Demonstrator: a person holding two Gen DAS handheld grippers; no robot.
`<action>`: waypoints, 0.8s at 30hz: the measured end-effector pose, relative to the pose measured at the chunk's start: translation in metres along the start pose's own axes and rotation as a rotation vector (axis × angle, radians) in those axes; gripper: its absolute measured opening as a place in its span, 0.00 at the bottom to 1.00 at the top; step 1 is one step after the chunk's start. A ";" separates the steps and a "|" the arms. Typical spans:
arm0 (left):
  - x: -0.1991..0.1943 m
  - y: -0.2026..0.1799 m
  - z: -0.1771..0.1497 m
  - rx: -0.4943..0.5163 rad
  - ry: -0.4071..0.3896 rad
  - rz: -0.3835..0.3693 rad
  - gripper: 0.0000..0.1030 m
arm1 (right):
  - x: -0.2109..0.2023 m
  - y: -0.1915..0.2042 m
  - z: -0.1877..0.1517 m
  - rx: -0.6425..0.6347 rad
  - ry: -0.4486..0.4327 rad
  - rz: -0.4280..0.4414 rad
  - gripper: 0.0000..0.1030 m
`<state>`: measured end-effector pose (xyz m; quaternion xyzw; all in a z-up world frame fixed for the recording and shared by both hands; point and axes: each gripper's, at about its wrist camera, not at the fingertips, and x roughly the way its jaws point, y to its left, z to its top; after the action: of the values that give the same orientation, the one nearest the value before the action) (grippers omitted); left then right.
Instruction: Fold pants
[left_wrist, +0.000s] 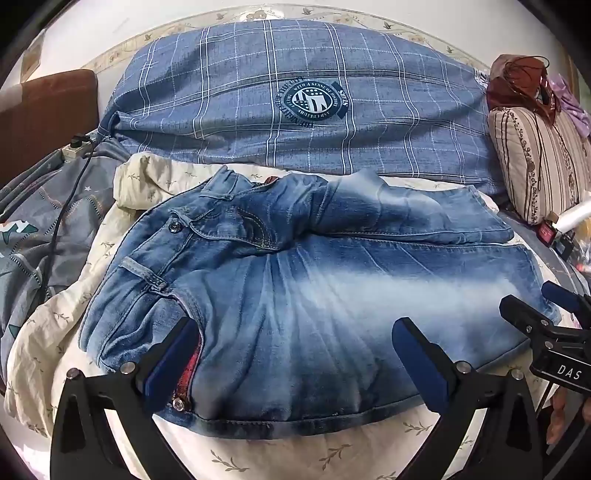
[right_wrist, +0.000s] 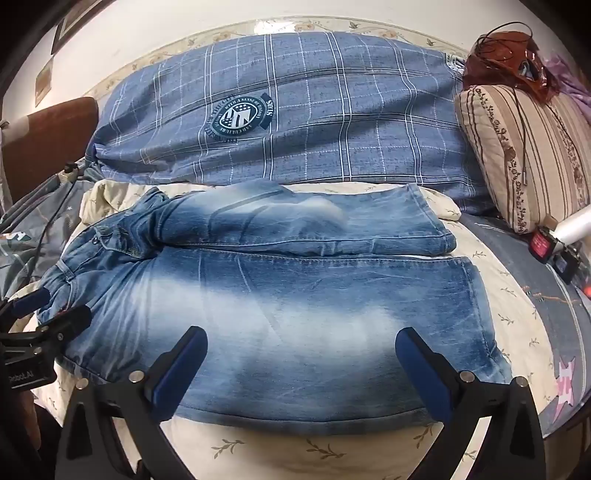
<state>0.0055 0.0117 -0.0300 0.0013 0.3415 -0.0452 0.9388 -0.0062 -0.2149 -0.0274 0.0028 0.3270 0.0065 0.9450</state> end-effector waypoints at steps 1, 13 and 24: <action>0.000 0.000 0.000 -0.001 0.000 0.000 1.00 | 0.000 0.000 0.001 0.001 0.000 0.000 1.00; 0.000 0.000 -0.001 -0.008 0.003 -0.002 1.00 | -0.001 -0.002 0.000 -0.008 0.003 -0.011 1.00; 0.000 0.002 -0.001 -0.011 0.005 -0.002 1.00 | 0.001 -0.001 0.001 0.003 0.003 -0.010 1.00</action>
<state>0.0056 0.0133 -0.0309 -0.0038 0.3442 -0.0443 0.9378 -0.0052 -0.2158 -0.0271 0.0026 0.3287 0.0012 0.9444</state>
